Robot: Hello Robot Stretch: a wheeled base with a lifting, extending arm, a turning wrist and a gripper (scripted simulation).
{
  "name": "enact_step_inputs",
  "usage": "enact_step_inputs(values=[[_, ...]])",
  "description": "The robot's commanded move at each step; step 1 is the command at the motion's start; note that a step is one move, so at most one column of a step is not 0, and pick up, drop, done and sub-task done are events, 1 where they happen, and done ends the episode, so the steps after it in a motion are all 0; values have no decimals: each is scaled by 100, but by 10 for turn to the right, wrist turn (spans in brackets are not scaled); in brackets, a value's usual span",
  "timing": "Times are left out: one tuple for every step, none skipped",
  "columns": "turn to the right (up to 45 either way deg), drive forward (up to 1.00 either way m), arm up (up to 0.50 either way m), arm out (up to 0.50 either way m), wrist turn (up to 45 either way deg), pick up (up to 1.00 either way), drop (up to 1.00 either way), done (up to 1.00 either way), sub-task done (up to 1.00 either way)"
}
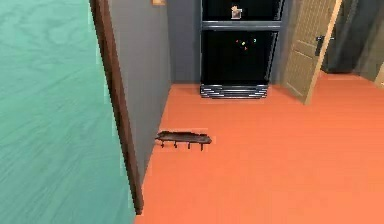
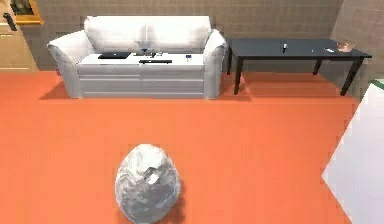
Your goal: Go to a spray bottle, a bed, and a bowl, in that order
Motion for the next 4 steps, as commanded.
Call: enact_step_inputs(values=[[0,5,0,0,0,0,0,0,0],[0,45,0,0,0,0,0,0,0],[450,0,0,0,0,0,0,0,0],[30,0,0,0,0,0,0,0,0]])
